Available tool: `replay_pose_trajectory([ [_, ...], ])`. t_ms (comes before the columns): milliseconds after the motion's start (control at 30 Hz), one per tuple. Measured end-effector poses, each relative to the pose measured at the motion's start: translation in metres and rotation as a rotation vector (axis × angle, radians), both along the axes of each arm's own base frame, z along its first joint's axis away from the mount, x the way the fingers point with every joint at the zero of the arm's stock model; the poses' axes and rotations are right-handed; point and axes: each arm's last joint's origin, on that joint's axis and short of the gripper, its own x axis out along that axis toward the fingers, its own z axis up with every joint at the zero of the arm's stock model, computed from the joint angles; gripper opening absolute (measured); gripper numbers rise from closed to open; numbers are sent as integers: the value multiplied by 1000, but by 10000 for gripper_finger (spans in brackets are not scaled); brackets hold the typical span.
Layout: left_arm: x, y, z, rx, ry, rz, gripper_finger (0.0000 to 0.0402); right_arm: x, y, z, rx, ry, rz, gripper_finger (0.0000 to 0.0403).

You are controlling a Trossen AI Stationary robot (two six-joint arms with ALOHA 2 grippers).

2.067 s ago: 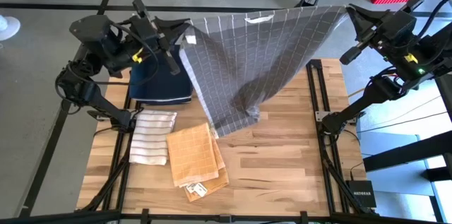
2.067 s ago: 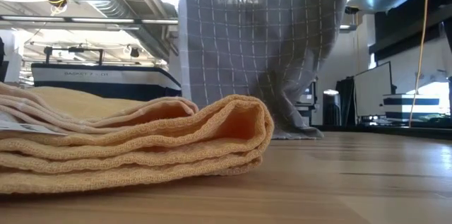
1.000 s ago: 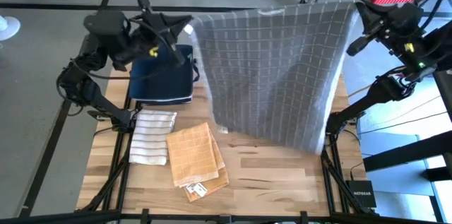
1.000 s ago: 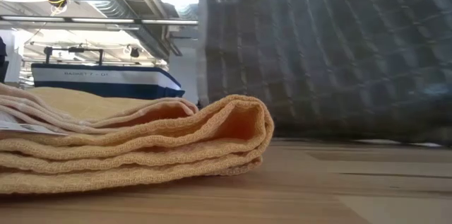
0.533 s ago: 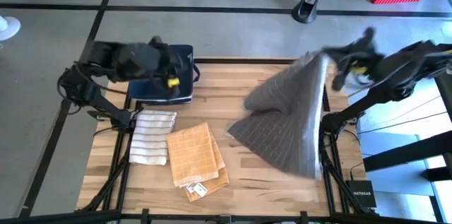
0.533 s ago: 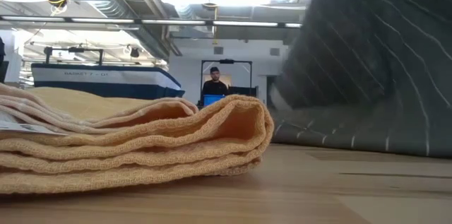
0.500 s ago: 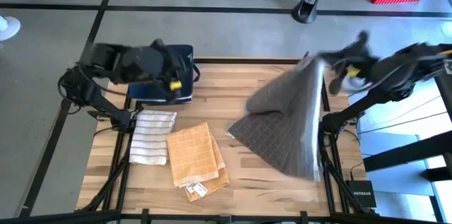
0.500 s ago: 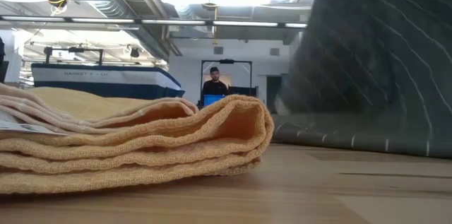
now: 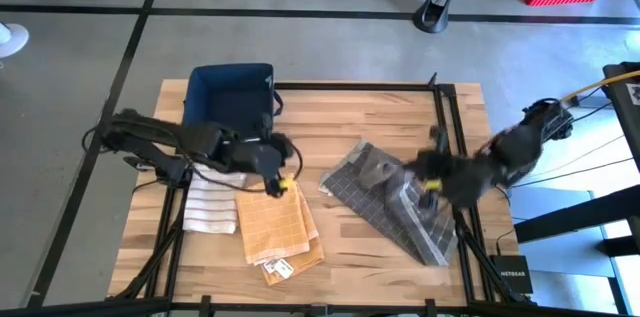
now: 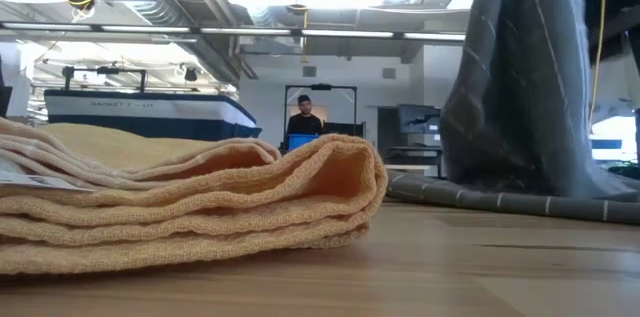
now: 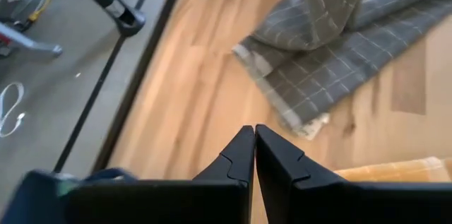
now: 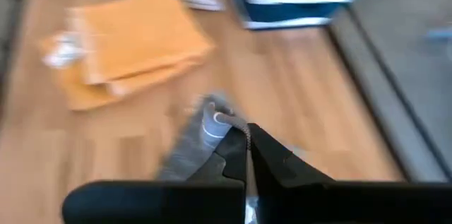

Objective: Fold towel
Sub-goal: Fold the gray pattern towel

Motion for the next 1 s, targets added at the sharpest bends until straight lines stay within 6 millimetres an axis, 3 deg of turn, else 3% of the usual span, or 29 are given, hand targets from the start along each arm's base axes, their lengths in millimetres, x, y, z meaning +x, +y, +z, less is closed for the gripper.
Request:
replay_pose_trajectory([
  [133,8,-15,-30,-13,-26,-40,7,4,47,-42,139,-39,154,5],
  [267,12,-26,-59,-36,-46,-55,7,-6,99,-92,382,18,303,5],
  [467,26,-35,-86,-154,-110,-162,17,-29,147,-164,585,180,159,5],
  [600,44,-40,-103,-163,-122,-226,59,-34,160,-205,548,262,38,5],
  [767,75,-37,-125,-162,-169,-235,128,-28,167,-237,516,284,-93,5],
  [1000,133,11,-140,-175,-153,-185,179,-18,164,-250,445,134,-197,5],
])
